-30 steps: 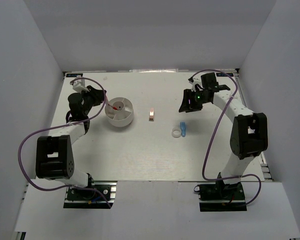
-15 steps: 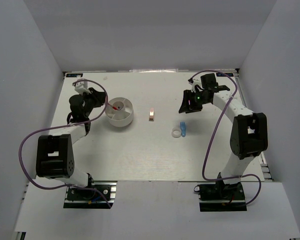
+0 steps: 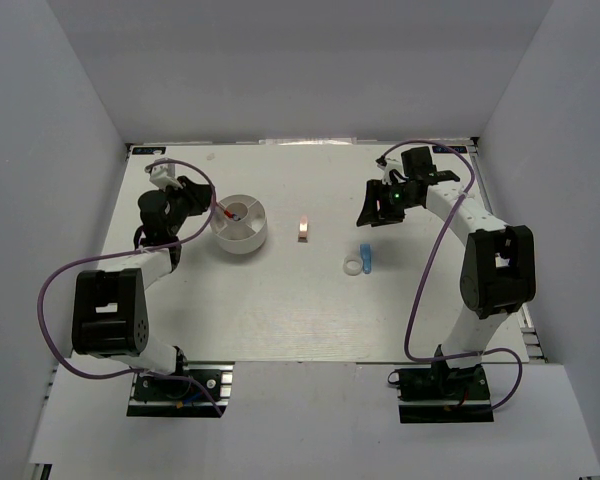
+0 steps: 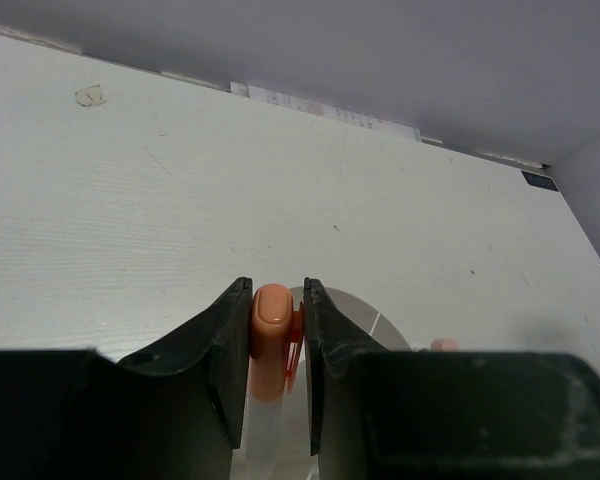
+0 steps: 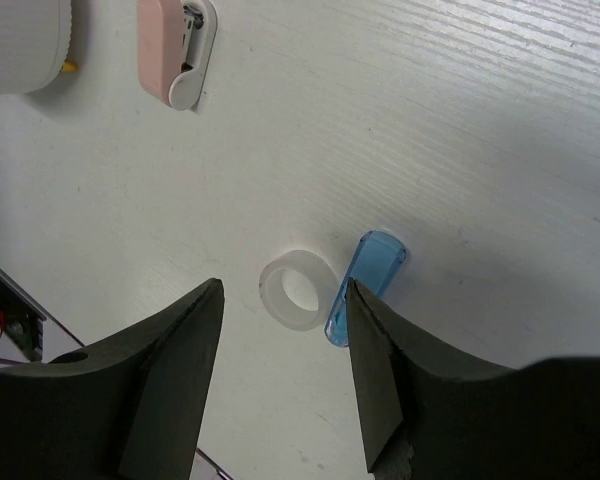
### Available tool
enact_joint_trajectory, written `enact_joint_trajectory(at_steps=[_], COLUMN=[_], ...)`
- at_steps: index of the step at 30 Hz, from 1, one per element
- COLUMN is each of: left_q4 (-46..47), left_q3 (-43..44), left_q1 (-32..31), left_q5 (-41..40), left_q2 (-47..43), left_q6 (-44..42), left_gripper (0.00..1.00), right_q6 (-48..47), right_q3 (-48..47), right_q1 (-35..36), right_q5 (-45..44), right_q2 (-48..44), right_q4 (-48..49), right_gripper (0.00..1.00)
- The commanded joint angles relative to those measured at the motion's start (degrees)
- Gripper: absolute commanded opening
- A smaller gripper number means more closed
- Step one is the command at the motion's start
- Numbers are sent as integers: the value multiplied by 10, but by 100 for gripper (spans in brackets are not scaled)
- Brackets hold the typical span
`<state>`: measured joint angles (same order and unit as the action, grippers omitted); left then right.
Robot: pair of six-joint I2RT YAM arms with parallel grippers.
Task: Sort the stationery into containers
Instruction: Place the pen in the storage box.
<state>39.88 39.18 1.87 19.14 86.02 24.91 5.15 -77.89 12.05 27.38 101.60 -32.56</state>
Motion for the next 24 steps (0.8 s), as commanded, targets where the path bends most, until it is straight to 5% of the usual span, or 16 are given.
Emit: enact_joint_trajectory(at_steps=[1,12,24], left_q4=[7,-11,-35], left_q3=[20,45,58], left_q1=[-2,-2,-2], left_q5=[7,22,43], left_q2=[-7,-22,-122], left_q6=[3,6,5], left_gripper=[28,53,54], right_q6=[-6,-5,-20], right_q3=[1,17,40], right_q1=[-2,3,7], right_q5=[9,-8,-97], right_q2=[-18,-26,-34], right_q4=[8,12,8], right_gripper=[58,57,50])
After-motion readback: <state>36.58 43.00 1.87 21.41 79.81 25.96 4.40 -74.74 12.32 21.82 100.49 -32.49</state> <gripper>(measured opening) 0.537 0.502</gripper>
